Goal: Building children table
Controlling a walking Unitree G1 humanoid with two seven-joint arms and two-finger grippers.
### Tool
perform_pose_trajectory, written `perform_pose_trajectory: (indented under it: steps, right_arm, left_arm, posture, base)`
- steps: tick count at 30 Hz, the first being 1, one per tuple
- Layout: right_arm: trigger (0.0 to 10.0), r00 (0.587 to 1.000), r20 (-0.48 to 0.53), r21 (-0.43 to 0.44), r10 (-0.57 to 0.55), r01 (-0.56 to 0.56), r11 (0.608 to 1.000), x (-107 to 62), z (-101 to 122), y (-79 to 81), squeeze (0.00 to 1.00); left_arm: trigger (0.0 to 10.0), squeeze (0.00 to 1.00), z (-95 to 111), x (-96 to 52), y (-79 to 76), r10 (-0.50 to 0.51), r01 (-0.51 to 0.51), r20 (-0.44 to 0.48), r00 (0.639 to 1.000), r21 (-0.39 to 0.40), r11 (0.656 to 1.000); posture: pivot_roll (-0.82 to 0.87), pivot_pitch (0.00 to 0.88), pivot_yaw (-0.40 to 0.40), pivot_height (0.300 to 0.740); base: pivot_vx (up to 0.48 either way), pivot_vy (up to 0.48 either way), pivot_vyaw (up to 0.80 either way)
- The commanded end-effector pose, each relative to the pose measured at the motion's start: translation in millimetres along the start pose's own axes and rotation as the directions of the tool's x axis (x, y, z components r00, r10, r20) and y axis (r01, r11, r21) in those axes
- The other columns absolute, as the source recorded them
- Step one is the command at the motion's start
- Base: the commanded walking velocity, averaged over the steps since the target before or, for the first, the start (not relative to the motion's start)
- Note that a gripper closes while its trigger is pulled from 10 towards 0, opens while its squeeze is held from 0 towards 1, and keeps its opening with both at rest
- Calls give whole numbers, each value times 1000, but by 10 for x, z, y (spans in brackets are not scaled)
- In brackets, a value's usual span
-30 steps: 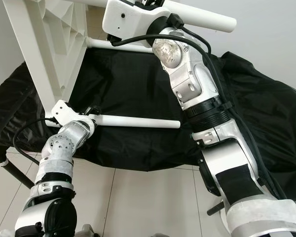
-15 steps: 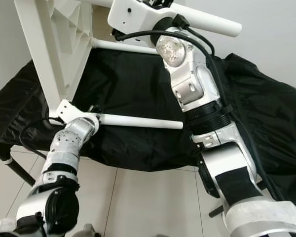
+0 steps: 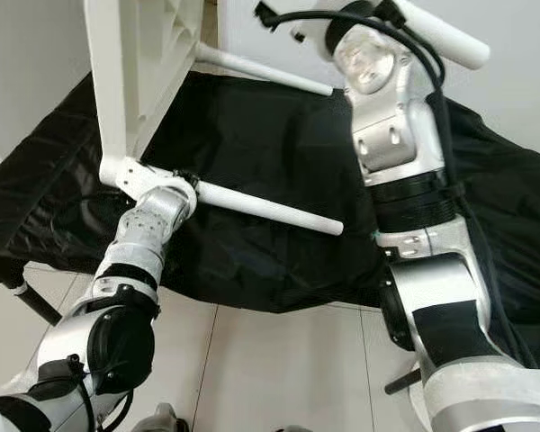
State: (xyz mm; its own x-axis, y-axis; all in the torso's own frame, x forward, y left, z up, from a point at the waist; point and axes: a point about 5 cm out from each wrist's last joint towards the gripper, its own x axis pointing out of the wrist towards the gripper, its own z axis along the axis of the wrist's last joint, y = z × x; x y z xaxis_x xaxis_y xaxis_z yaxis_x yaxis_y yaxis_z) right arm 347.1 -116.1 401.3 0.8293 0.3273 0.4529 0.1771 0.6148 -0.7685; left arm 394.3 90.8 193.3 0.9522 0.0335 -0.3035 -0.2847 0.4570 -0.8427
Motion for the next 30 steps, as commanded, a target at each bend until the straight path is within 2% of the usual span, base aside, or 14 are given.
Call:
perform_pose_trajectory:
  steps: [1,3,6,8,11,13,15,16,17,19,23,28,29,30]
  right_arm:
    - [0,982,61,199,-179,164,966,-73,112,-389,0]
    - [0,982,61,199,-179,164,966,-73,112,-389,0]
    - [0,978,55,187,-199,186,965,-117,86,-416,0]
    - [0,969,33,196,-246,236,952,-207,13,-444,0]
    - [0,959,13,205,-282,273,940,-261,-42,-459,0]
    - [0,943,-56,216,-328,332,918,-403,-210,-451,0]
    - [0,943,-56,216,-328,332,918,-403,-210,-451,0]
    - [0,936,-109,222,-334,350,910,-509,-347,-401,0]
    - [0,936,-109,222,-334,350,910,-509,-347,-401,0]
    - [0,913,-256,233,-318,378,896,-797,-707,-175,0]
    - [0,888,-368,260,-276,384,886,-1065,-979,94,0]
    - [0,869,-413,259,-271,398,880,-1250,-1138,255,0]
    - [0,846,-470,357,-250,441,824,-1367,-1275,408,0]
    - [0,846,-470,357,-250,441,824,-1367,-1275,408,0]
  left_arm:
    - [0,0,72,-187,-675,-394,391,50,918,59,918]
    - [0,0,72,-187,-675,-394,391,50,918,59,918]
    - [0,0,251,-275,-878,-484,477,119,867,84,875]
    - [0,0,496,-455,-1186,-595,584,192,781,117,803]
    - [0,0,608,-559,-1333,-645,628,221,732,147,764]
    - [0,0,772,-754,-1564,-718,690,261,645,202,694]
    - [0,0,772,-754,-1564,-718,690,261,645,202,694]
    - [0,0,835,-867,-1677,-753,719,275,597,233,655]
    - [0,0,835,-867,-1677,-753,719,275,597,233,655]
    - [0,0,915,-1098,-1897,-821,767,271,503,298,569]
    - [0,0,931,-1249,-2020,-863,794,262,432,343,502]
    - [0,0,886,-1323,-2078,-886,816,234,399,351,460]
    - [0,0,813,-1346,-2104,-900,827,194,389,358,435]
    - [0,0,813,-1346,-2104,-900,827,194,389,358,435]
  posture:
    - [-137,20,19,740]
    - [-137,20,19,740]
    - [-133,20,12,740]
    - [-126,20,-2,740]
    - [-126,20,-2,740]
    - [-109,19,-12,740]
    - [-109,19,-12,740]
    - [-100,21,-13,740]
    - [-100,21,-13,740]
    - [-91,18,-13,740]
    - [-88,18,-12,740]
    - [-76,15,-10,740]
    - [-76,14,-6,740]
    - [-76,14,-6,740]
  base:
    - [0,0,0]
    - [0,0,0]
    - [0,0,0]
    - [0,0,0]
    - [0,0,0]
    - [0,0,0]
    - [0,0,0]
    - [0,0,0]
    - [0,0,0]
    - [0,0,0]
    - [0,0,0]
    - [0,0,0]
    - [0,0,0]
    - [0,0,0]
